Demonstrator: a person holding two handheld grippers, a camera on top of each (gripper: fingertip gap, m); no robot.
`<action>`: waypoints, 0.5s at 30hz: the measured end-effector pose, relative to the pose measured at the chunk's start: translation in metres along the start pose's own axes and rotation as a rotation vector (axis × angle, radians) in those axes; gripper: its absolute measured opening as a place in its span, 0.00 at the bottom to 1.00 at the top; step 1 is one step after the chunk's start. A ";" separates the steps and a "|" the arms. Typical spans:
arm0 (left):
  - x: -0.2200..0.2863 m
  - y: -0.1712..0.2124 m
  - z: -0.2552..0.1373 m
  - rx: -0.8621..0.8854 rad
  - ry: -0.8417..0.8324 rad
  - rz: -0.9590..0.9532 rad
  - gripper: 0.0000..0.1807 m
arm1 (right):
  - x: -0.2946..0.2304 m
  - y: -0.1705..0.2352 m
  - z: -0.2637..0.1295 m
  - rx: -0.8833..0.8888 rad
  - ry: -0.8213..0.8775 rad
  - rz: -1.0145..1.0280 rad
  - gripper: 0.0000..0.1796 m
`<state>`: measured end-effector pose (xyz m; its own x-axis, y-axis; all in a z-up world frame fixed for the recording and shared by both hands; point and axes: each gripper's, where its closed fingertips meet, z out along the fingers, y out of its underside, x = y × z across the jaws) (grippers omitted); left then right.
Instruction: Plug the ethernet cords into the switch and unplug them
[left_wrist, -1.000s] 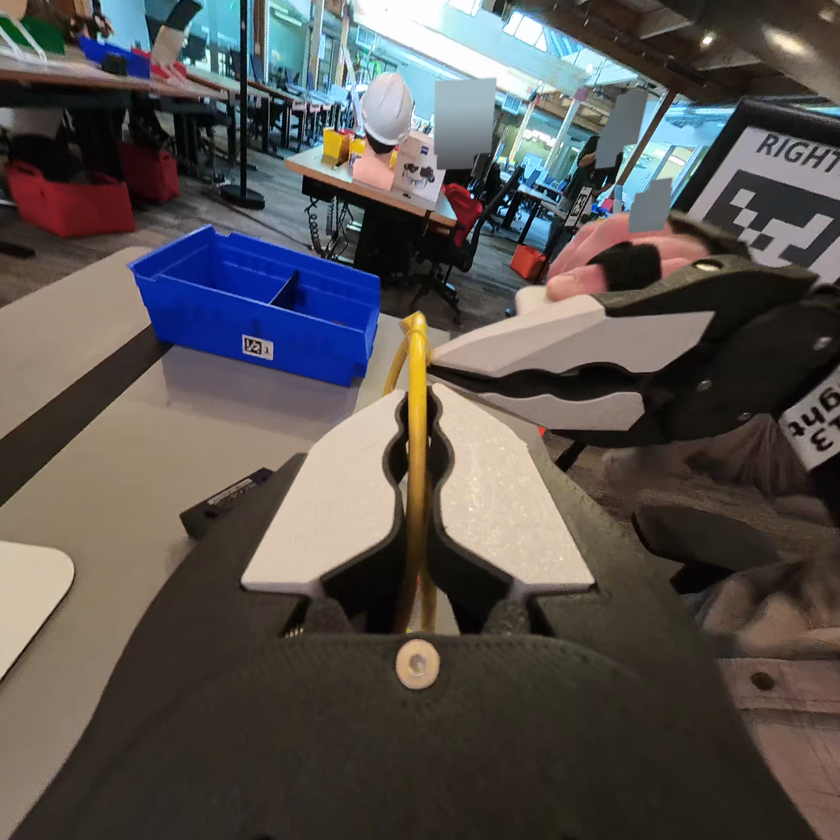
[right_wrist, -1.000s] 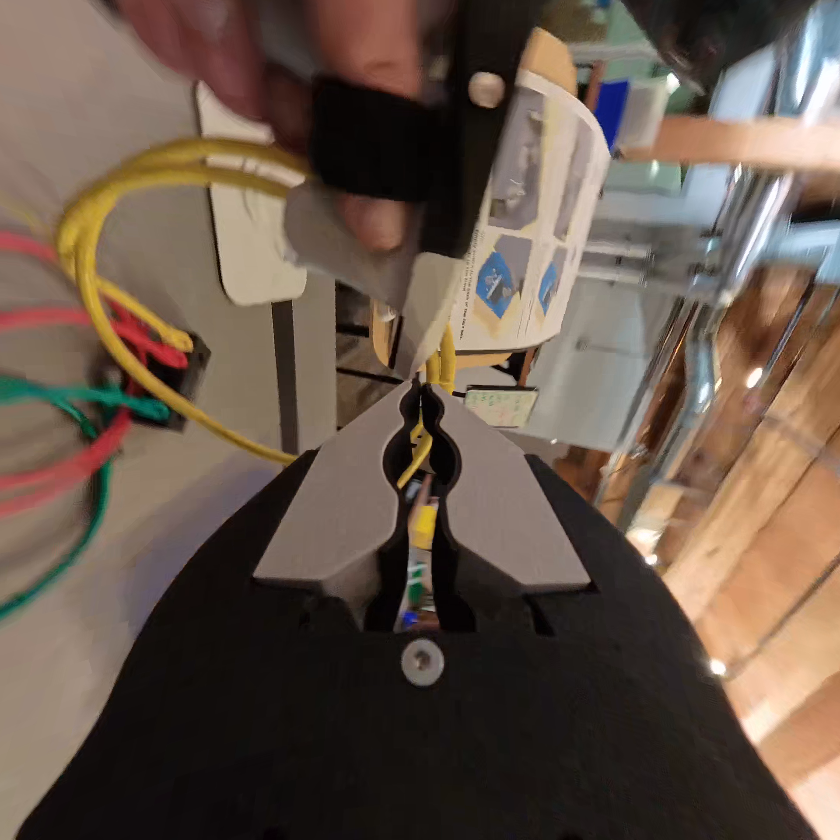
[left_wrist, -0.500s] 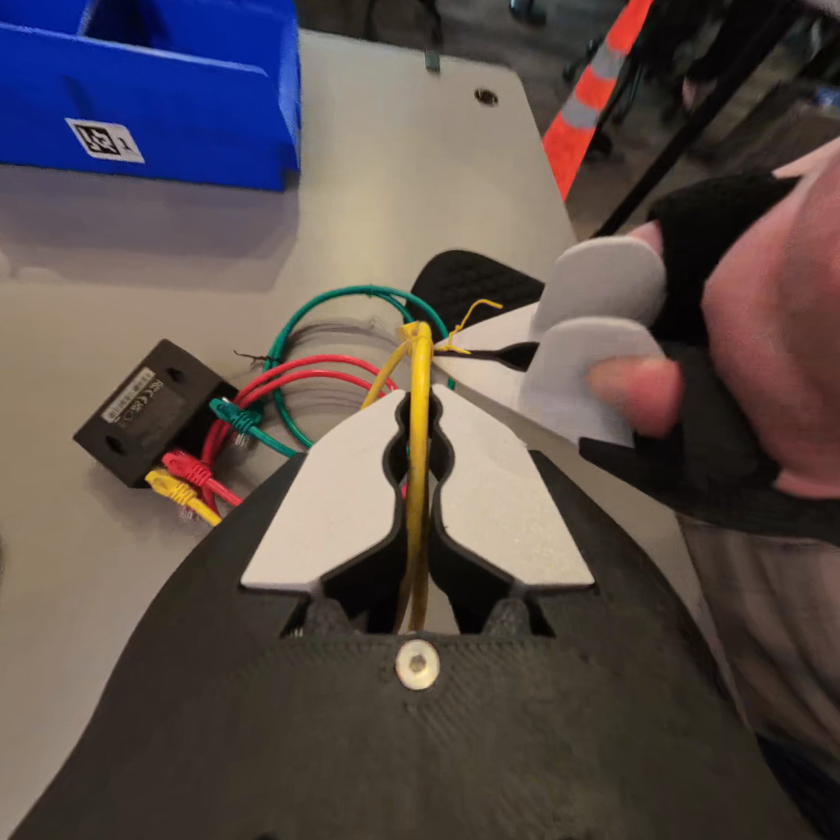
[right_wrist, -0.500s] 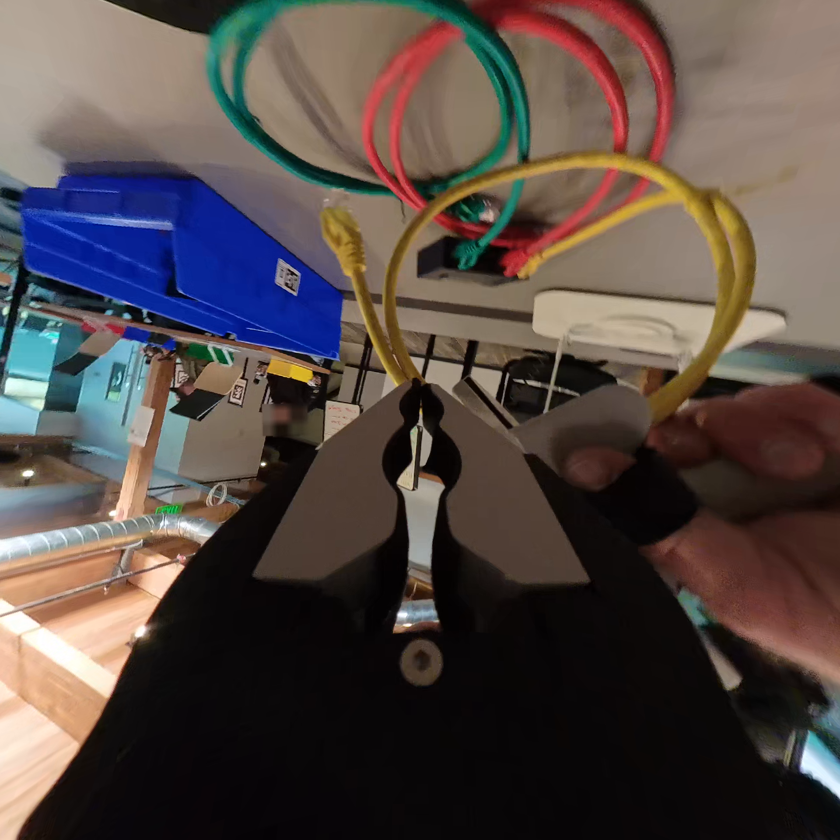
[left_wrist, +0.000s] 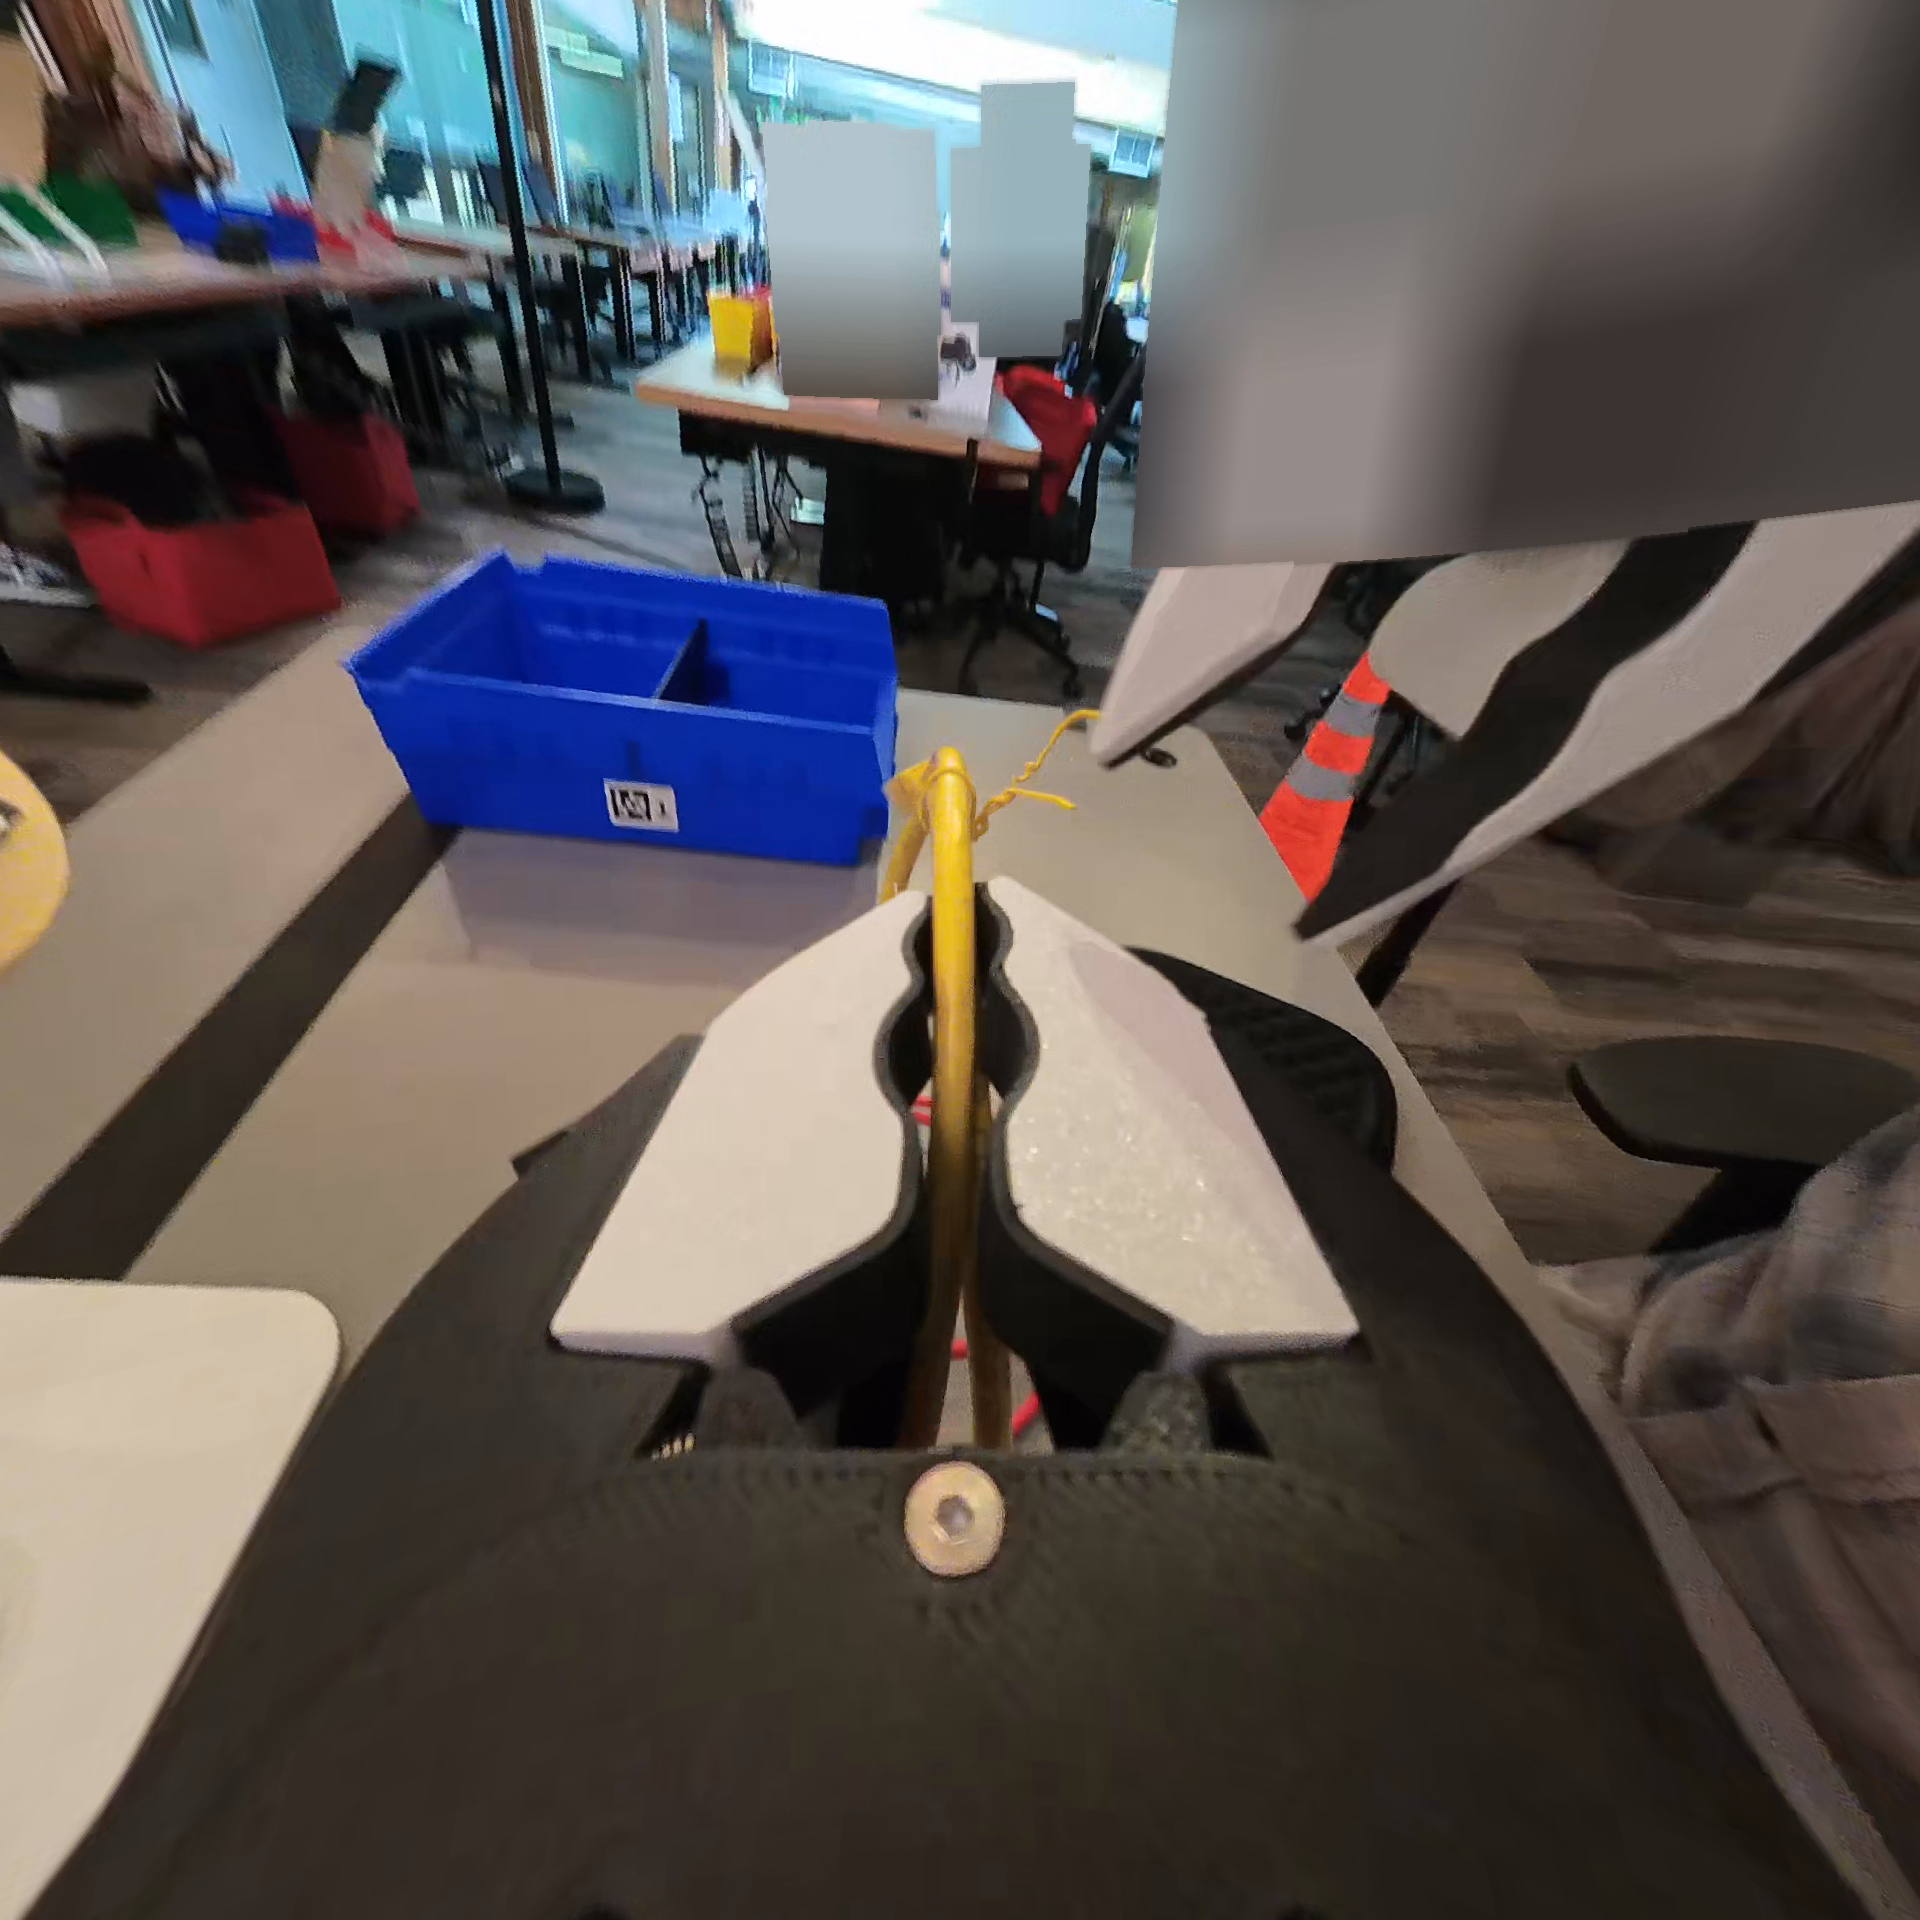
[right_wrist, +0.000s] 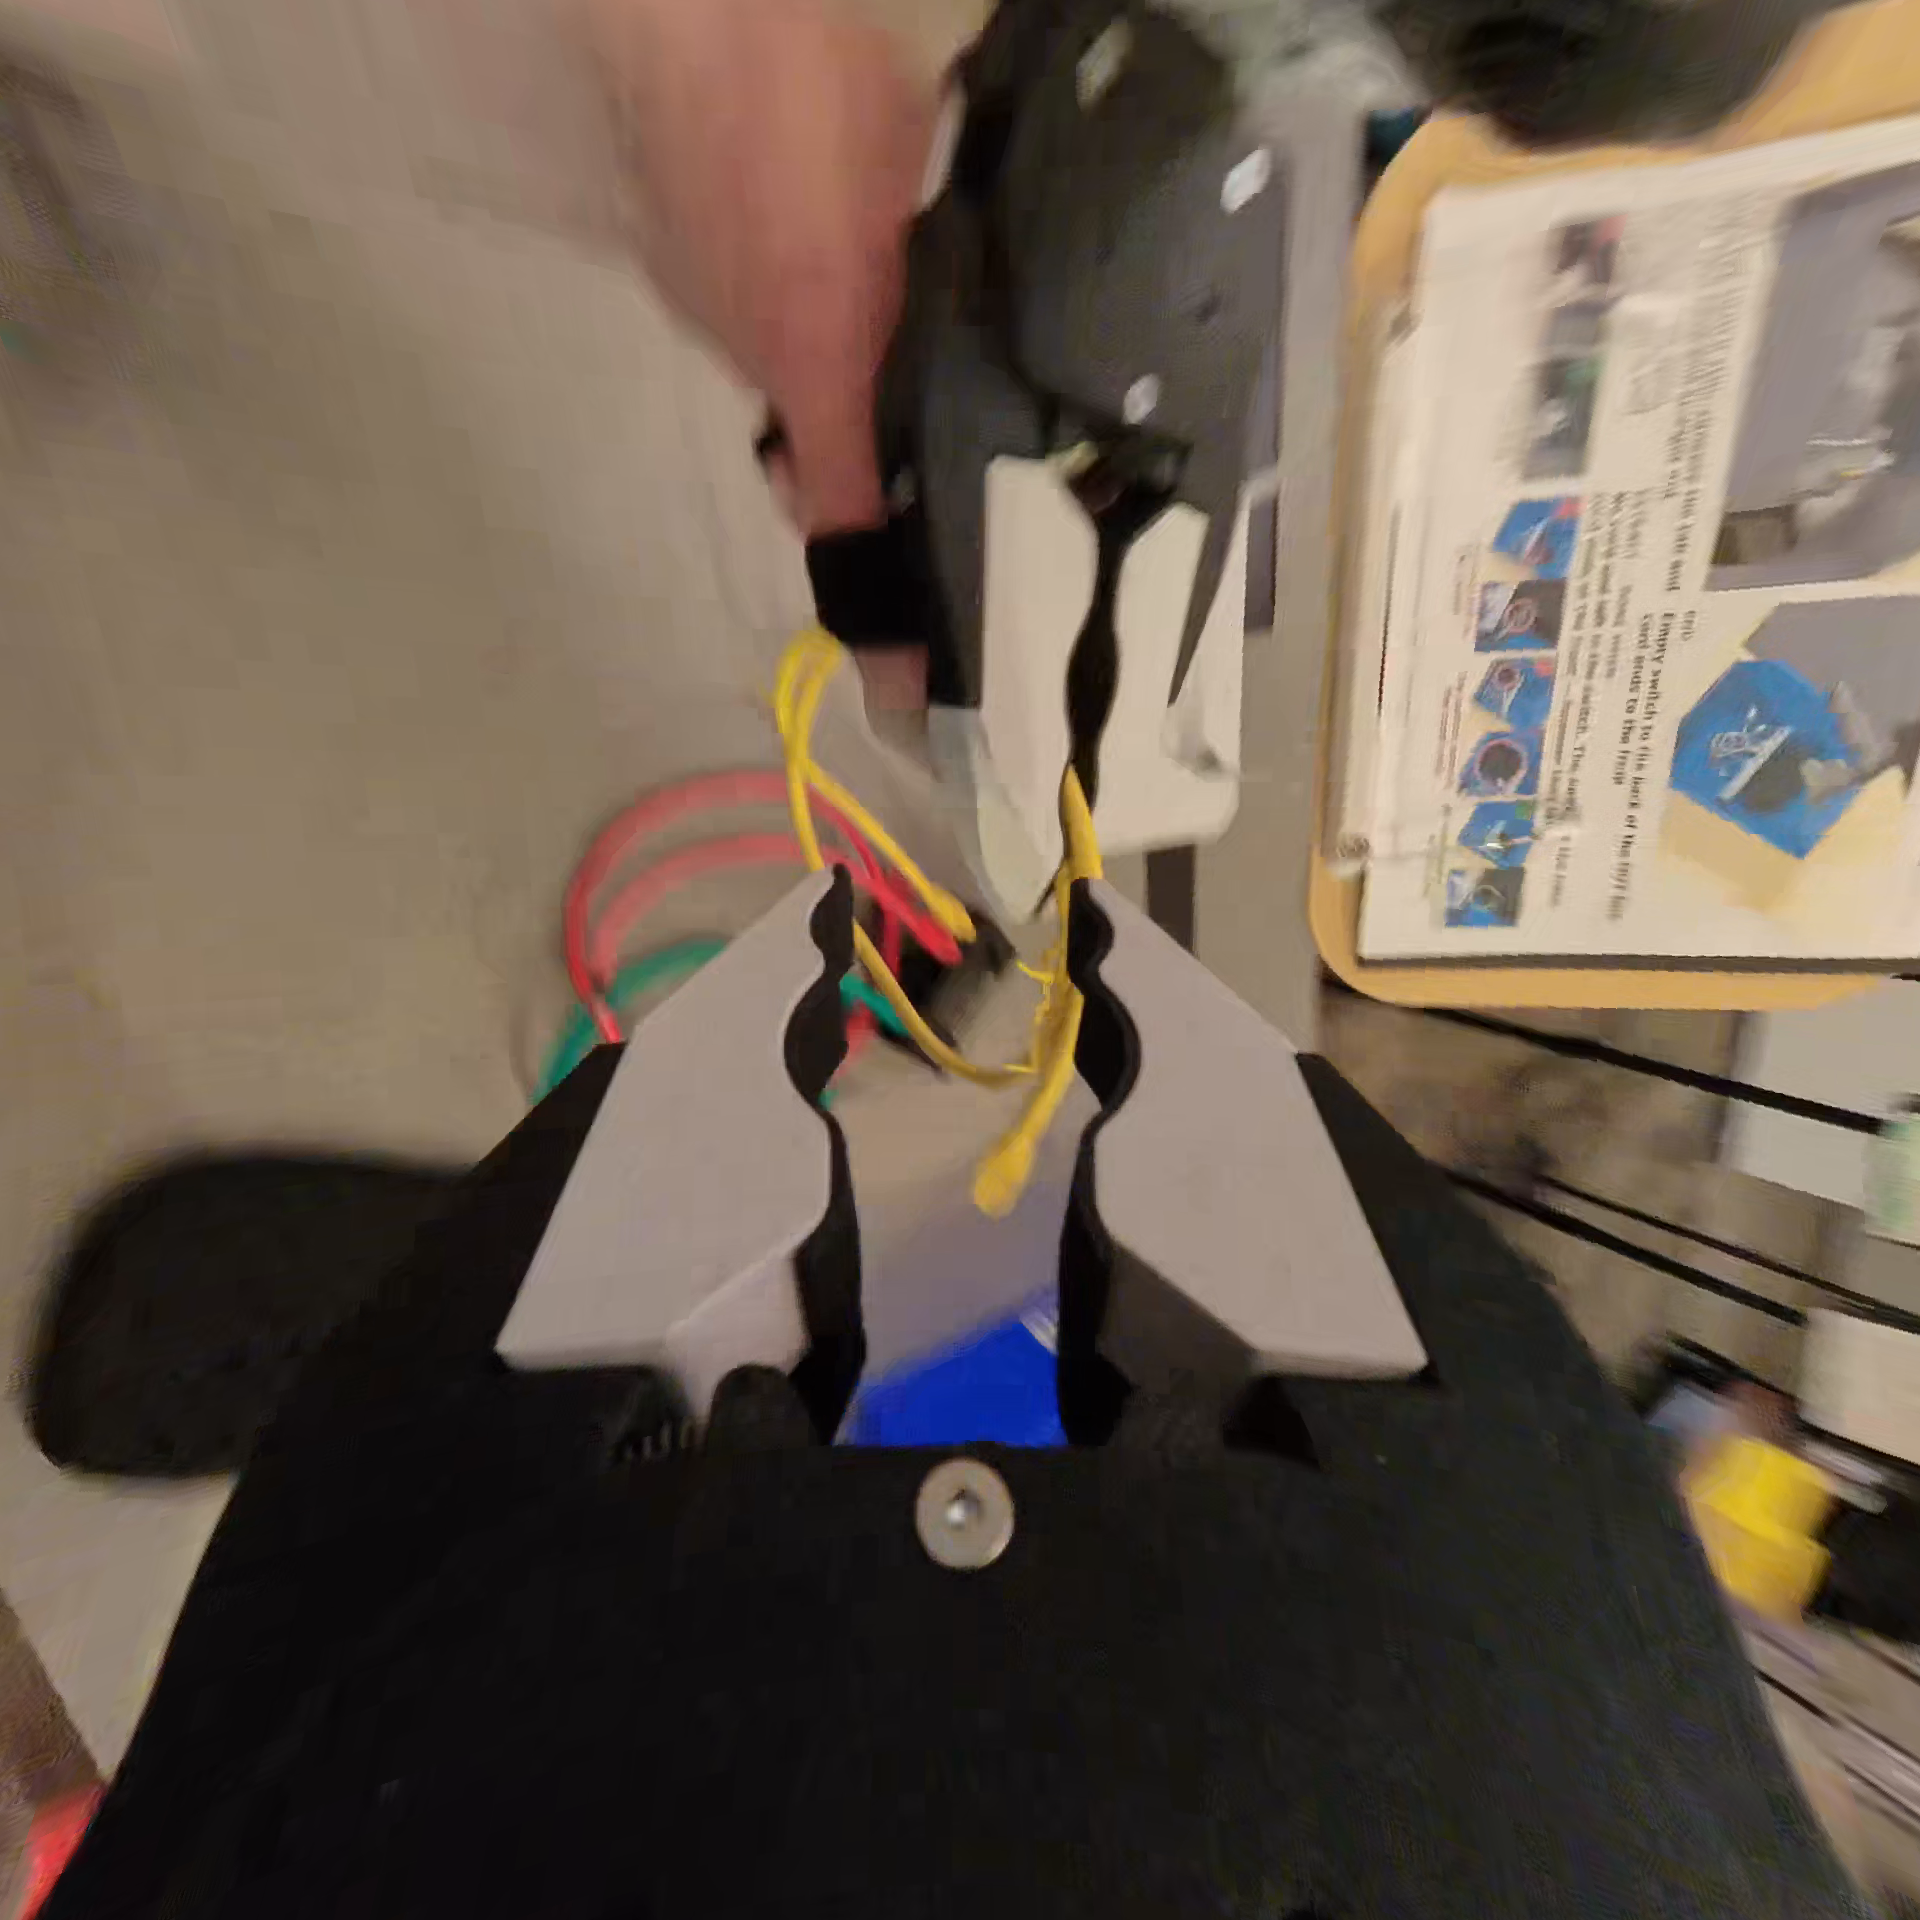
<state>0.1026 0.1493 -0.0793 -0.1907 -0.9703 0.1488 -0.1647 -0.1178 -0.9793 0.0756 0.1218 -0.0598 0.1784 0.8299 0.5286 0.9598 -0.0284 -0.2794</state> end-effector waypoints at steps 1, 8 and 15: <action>0.001 -0.004 -0.002 0.027 -0.004 0.025 0.02 | 0.001 -0.008 -0.009 0.124 -0.006 0.102 0.19; 0.006 -0.022 -0.007 0.151 -0.014 0.116 0.03 | 0.006 -0.009 -0.042 0.792 -0.050 0.726 0.07; 0.018 -0.034 -0.009 0.232 -0.072 0.304 0.02 | 0.010 0.012 -0.029 1.121 -0.136 1.108 0.10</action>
<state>0.0956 0.1377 -0.0416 -0.1272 -0.9797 -0.1552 0.1138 0.1410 -0.9834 0.0953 0.1133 -0.0346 0.5739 0.7214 -0.3876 -0.2802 -0.2717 -0.9207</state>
